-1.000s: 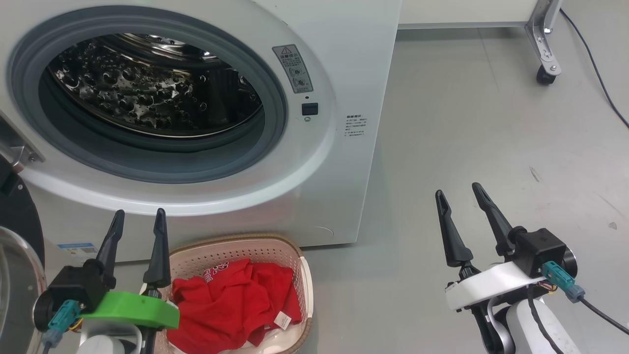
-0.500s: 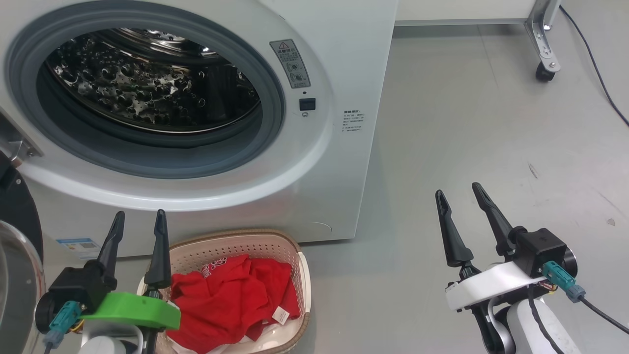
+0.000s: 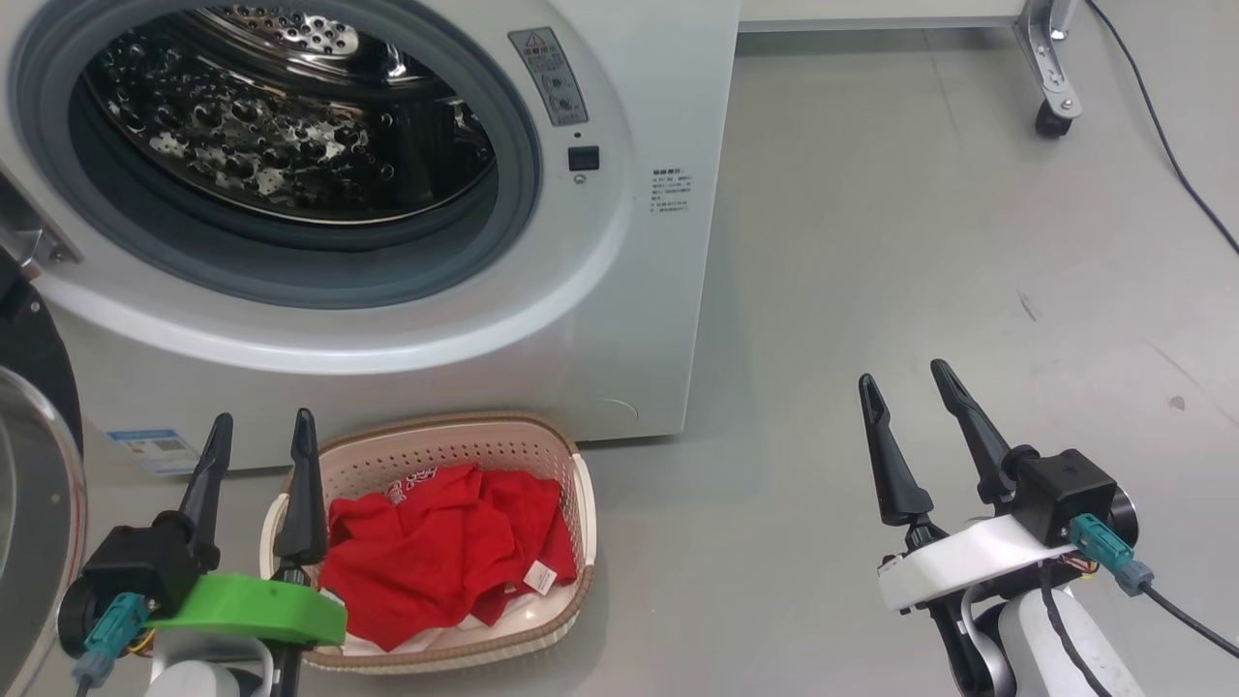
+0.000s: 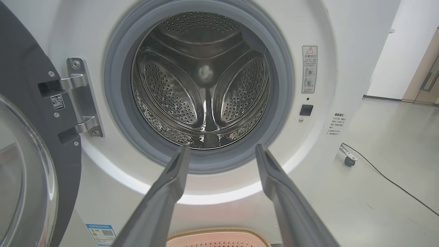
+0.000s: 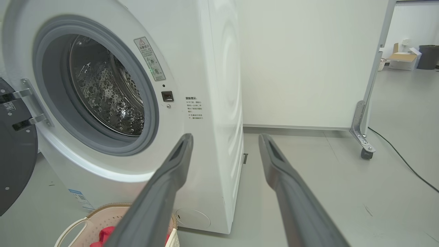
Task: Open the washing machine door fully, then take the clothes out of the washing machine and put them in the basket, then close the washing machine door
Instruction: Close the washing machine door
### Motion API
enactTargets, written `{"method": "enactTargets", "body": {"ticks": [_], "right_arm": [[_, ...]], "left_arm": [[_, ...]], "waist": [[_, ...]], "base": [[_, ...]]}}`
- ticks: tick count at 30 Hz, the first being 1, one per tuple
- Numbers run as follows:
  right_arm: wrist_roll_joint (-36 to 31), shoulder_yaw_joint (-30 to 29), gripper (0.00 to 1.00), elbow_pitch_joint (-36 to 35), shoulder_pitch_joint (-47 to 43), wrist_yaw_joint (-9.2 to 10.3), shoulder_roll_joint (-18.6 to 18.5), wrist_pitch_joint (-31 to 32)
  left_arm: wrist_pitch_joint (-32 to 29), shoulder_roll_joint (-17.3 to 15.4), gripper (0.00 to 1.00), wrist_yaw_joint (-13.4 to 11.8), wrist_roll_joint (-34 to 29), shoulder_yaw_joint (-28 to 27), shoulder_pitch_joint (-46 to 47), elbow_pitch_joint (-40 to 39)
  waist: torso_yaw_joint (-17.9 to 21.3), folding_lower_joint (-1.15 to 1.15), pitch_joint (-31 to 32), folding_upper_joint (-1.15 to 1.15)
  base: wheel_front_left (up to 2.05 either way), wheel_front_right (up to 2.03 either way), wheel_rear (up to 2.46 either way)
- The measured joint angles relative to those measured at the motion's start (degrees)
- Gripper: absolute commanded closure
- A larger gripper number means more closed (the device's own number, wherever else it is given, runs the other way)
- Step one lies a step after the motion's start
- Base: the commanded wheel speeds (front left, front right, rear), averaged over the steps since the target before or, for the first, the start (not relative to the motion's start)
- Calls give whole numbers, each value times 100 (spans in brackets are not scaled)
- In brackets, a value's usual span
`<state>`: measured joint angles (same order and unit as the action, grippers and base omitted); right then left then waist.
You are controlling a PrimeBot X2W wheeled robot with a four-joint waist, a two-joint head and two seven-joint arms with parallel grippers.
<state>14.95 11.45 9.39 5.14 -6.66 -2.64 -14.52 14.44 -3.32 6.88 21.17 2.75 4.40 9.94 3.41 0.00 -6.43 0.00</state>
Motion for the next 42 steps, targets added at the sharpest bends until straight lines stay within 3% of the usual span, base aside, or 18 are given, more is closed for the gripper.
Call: {"method": "enactTargets", "body": {"ticks": [42], "right_arm": [[1,7,0,20,0,-29,1,0]], "left_arm": [[0,24,0,4,-122,-75,-1,-116]], "waist": [[8,0,-23,0]], "base": [[-73,81,-8]]}}
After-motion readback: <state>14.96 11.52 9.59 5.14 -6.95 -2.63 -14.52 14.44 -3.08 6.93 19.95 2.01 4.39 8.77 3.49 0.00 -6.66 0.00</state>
